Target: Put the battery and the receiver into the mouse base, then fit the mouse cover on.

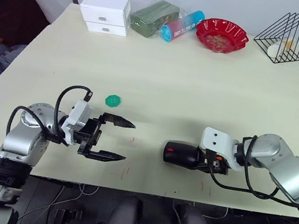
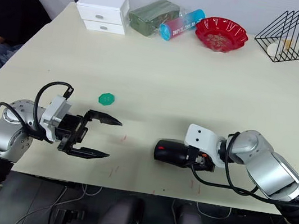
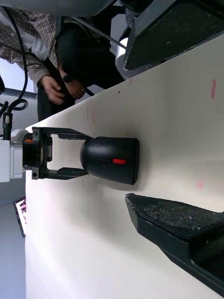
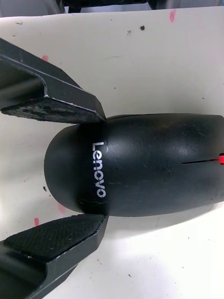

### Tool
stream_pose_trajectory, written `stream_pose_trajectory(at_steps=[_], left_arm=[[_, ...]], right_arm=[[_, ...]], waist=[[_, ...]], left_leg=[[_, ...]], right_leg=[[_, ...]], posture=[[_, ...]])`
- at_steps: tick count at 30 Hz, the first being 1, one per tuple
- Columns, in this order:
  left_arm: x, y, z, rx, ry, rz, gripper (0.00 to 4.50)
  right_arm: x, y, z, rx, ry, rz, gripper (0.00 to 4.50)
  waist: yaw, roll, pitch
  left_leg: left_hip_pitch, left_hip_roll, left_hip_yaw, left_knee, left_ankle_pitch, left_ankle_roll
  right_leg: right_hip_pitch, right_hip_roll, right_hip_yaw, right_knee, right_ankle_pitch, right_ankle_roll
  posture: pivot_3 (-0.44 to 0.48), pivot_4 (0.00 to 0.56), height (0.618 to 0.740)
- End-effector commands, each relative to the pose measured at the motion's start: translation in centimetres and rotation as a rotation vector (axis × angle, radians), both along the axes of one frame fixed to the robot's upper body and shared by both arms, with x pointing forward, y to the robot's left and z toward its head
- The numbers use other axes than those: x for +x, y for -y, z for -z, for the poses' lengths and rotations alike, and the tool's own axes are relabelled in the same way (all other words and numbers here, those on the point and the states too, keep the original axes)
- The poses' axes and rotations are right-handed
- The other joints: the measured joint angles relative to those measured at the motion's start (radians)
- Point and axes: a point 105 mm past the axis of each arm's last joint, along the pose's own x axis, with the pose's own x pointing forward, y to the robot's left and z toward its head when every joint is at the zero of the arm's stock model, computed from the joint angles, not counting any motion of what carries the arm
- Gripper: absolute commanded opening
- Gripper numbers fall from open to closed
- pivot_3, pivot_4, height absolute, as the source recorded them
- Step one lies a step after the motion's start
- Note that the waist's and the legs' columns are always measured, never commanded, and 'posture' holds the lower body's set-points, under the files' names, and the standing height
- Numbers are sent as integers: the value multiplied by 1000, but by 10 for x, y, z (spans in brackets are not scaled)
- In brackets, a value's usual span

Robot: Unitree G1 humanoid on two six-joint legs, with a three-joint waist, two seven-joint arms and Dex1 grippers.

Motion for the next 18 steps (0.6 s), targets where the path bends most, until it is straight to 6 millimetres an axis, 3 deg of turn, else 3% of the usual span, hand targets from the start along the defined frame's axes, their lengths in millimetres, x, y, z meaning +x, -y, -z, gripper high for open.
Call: stream_pose_trajectory(at_steps=[1,13,15,18], left_arm=[[-5,0,-6,10,21,51,4500],[-3,-1,-7,12,26,49,4500],[-3,-1,-7,10,28,49,4500],[-3,-1,-7,10,29,49,4500]], right_arm=[[-1,2,-2,6,9,14,2335],[-1,-1,-1,24,16,5,2335],[-1,-1,-2,27,20,2,3345],[-1,-1,-2,28,20,0,4404]], waist=[[0,0,0],[0,0,0],[0,0,0],[0,0,0]], left_leg=[[0,0,0,0,0,0],[0,0,0,0,0,0],[0,0,0,0,0,0],[0,0,0,0,0,0]], right_leg=[[0,0,0,0,0,0],[0,0,0,0,0,0],[0,0,0,0,0,0],[0,0,0,0,0,0]], posture=[[0,150,740],[0,150,740],[0,150,740],[0,150,740]])
